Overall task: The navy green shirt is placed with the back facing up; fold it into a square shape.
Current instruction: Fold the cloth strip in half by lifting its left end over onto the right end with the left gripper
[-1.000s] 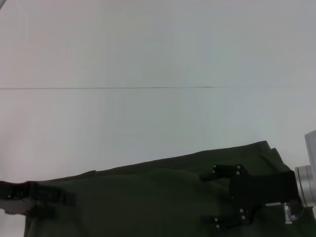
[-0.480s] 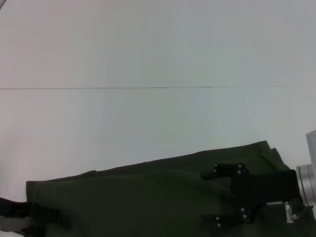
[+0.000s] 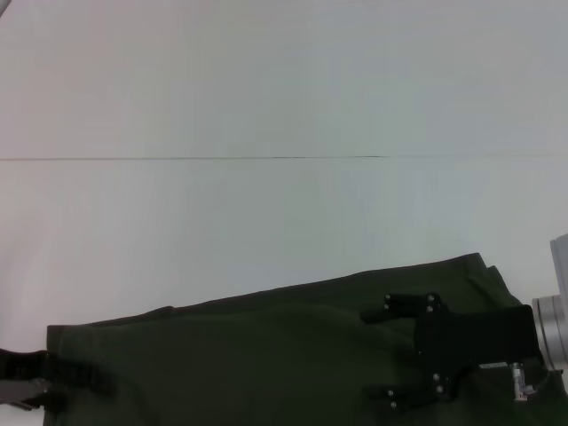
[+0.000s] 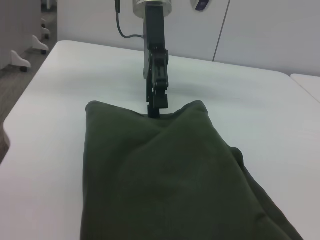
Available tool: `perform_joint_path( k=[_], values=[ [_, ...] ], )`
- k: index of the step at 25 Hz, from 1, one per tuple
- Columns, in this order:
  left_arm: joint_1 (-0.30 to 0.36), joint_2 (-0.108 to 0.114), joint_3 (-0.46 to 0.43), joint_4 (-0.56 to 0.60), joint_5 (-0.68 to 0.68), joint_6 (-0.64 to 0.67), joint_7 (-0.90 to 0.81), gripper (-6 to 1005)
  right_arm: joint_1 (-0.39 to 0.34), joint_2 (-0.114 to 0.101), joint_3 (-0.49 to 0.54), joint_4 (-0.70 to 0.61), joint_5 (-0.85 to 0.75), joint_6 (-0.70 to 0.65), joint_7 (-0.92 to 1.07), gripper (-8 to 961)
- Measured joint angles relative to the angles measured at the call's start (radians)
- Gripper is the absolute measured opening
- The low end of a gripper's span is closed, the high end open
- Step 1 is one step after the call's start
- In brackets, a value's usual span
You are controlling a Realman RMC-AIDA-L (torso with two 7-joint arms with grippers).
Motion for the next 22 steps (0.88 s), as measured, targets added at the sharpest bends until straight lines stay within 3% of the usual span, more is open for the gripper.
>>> perform_joint_path(
  k=[12, 22],
  values=[
    [-0.001, 0.021, 0.0, 0.085, 0.026, 0.062, -0.058, 906, 0.0, 0.0, 0.001, 0.0, 0.002, 0.0, 0.0, 924],
    [-0.01, 0.011, 0.026, 0.077, 0.061, 0.044, -0.102, 898, -0.002, 0.0, 0.001, 0.0, 0.002, 0.006, 0.0, 925]
  ],
)
